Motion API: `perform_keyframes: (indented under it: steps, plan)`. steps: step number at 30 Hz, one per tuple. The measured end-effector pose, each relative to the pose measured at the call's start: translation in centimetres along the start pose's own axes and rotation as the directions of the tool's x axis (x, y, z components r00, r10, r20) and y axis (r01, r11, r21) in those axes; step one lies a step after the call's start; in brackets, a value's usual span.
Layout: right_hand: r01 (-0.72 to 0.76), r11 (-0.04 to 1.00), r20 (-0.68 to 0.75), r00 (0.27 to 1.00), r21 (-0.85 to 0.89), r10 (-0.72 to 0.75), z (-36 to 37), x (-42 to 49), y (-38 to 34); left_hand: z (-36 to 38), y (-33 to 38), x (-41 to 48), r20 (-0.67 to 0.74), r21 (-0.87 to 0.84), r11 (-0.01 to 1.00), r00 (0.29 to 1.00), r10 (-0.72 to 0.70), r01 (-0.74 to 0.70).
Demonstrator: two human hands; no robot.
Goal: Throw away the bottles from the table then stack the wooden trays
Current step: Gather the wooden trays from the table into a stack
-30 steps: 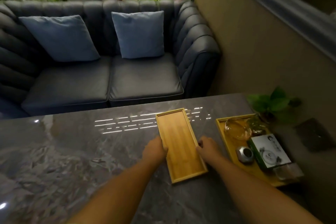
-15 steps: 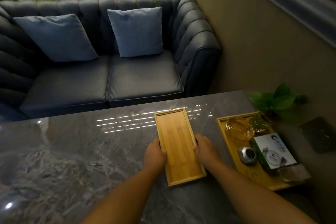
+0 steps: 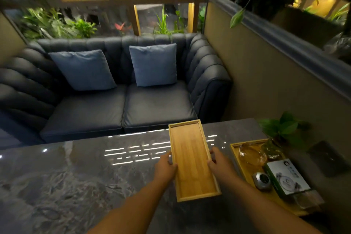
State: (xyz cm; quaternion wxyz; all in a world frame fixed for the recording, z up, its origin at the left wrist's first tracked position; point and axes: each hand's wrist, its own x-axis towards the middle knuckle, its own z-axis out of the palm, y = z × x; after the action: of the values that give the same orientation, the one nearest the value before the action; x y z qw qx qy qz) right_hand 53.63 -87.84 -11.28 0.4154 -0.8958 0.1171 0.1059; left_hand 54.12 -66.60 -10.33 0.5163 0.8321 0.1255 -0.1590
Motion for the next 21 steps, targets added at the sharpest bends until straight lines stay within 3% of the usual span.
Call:
perform_keyframes:
  steps: [5,14,21]
  plan:
    - [-0.029,0.969,-0.003,1.0,0.247,0.031,-2.0,-1.4,-3.0,-2.6,2.8,-1.4,0.049,-0.136,0.99,0.998,0.049,-0.042]
    - [0.024,0.922,-0.129,0.991,0.386,0.028,-3.2,-3.3,-8.7,-7.2,5.1,-3.3,0.082,-0.387,0.922,0.996,0.027,0.007]
    - [0.051,0.909,-0.139,0.99,0.414,0.008,0.5,-5.4,-13.3,-13.5,3.8,-5.3,0.089,-0.445,0.895,0.996,0.026,0.016]
